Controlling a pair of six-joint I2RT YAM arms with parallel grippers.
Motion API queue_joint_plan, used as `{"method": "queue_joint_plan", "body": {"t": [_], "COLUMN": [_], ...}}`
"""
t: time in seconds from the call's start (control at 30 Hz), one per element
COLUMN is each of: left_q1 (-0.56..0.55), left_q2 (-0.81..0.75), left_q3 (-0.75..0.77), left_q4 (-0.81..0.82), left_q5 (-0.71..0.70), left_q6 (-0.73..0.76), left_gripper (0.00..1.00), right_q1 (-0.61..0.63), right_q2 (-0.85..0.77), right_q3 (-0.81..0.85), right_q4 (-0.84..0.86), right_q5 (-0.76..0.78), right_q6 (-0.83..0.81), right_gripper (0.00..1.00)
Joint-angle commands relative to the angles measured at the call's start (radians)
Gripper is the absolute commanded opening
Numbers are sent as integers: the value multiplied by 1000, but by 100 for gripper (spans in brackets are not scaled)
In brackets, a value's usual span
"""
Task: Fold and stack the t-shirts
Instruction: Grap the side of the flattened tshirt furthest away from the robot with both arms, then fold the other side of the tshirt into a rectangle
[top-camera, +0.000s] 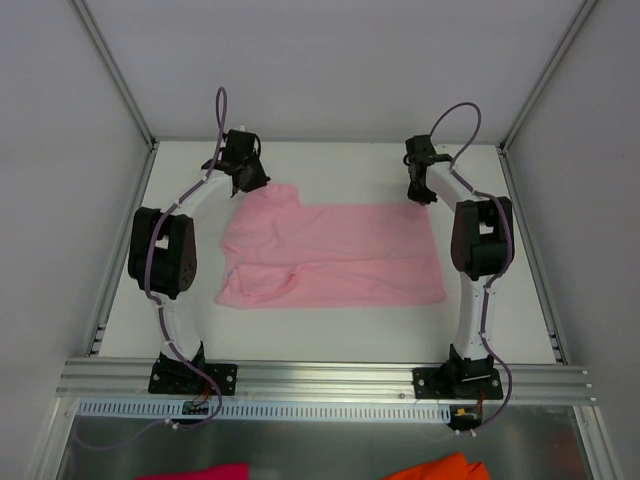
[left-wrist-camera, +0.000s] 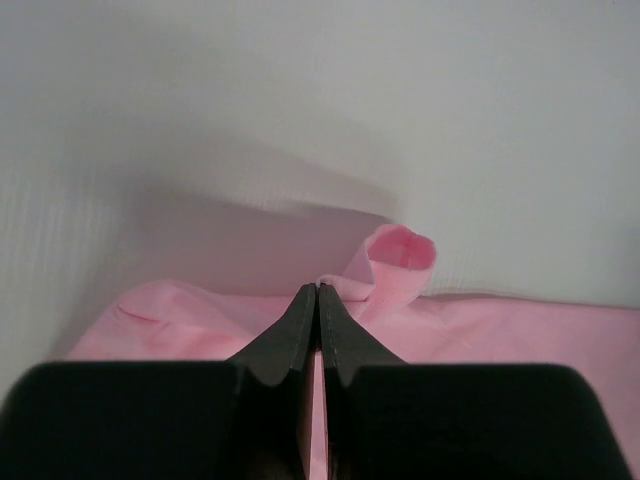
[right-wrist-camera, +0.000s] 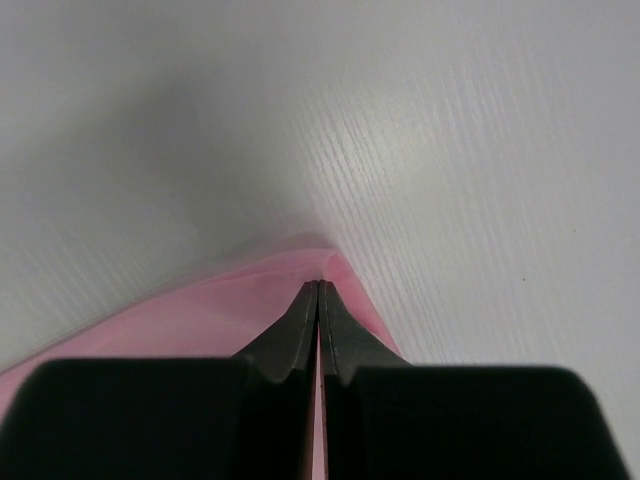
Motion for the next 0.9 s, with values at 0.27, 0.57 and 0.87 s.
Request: {"method": "queue_joint_plan", "body": {"t": [0.27,0.57,0.87], "left_q1": [-40,-44,-49], "left_q2": [-105,-133,-258], "left_q3": [-122,-175,-269], "left_q4": [43,66,63], "left_q5": [-134,-143,-198], "left_q6": [43,41,26], "left_gripper": [0,0,0], "right_q1": [38,45,74], "right_q2": [-226,-324,-405], "right_q3": [-202,-298,-389], "right_q4": [195,284,263], "right_q5": [206,248,307], "right_q6": [-28,-38,-14], "right_gripper": [1,1,1]}}
